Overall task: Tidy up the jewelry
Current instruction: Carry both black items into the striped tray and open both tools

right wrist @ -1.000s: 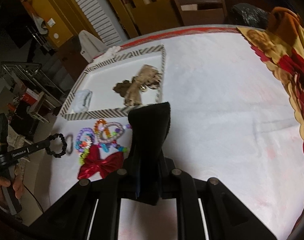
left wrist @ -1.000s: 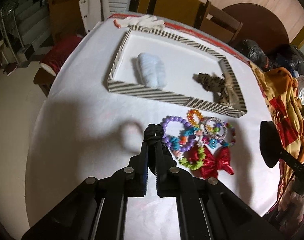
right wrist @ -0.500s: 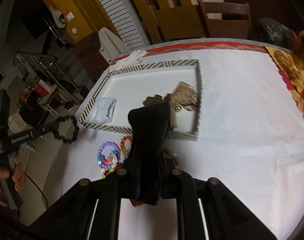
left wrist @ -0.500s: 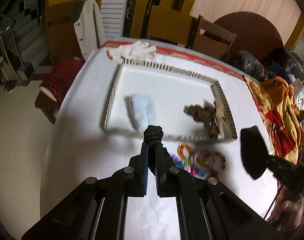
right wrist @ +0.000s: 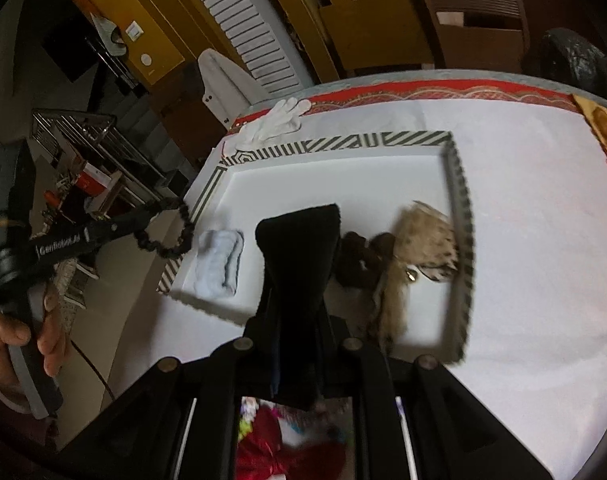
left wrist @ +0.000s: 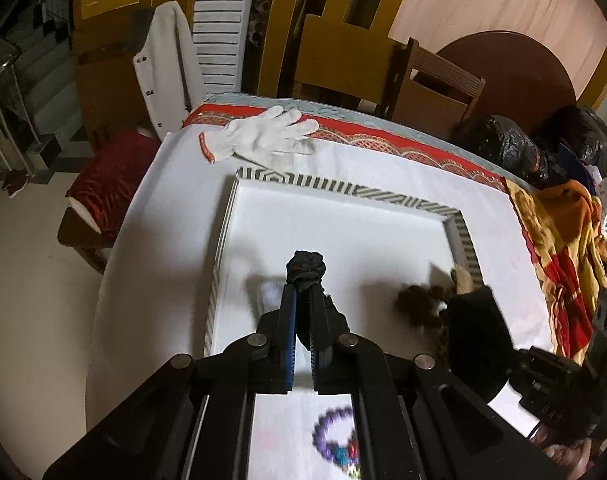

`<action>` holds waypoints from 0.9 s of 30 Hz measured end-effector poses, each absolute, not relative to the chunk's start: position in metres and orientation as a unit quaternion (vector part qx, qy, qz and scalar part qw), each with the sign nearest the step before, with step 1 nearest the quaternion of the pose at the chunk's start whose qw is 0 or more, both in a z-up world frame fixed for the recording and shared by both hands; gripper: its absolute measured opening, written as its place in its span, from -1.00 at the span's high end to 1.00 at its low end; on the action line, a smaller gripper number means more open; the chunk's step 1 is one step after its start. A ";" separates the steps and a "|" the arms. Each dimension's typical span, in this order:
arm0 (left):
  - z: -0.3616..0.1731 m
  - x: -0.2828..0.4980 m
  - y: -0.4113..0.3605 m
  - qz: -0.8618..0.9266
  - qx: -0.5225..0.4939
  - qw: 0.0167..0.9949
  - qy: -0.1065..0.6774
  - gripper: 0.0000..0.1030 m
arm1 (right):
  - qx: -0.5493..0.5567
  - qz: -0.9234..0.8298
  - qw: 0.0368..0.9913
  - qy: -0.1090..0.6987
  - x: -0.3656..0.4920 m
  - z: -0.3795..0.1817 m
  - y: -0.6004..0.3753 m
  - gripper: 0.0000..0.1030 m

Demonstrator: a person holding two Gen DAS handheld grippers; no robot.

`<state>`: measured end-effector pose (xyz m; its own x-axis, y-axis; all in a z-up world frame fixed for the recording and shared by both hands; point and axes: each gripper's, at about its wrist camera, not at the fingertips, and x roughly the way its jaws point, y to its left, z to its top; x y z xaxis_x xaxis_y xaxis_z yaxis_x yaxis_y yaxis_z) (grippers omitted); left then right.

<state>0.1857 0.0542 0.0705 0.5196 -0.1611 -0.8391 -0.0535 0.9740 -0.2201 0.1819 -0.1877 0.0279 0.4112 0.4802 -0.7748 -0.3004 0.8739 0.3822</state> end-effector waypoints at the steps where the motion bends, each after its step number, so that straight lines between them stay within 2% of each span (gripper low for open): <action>1: 0.067 0.195 0.056 -0.030 -0.109 0.863 0.492 1.00 | 0.088 0.235 0.833 0.493 0.187 0.024 -0.182 0.76; 13: 0.021 0.257 0.072 -0.012 -0.117 0.846 0.519 1.00 | 0.069 0.242 0.814 0.524 0.228 -0.014 -0.129 0.75; 27: -0.008 0.272 0.084 0.004 -0.113 0.834 0.540 1.00 | 0.054 0.226 0.807 0.543 0.244 -0.041 -0.106 0.75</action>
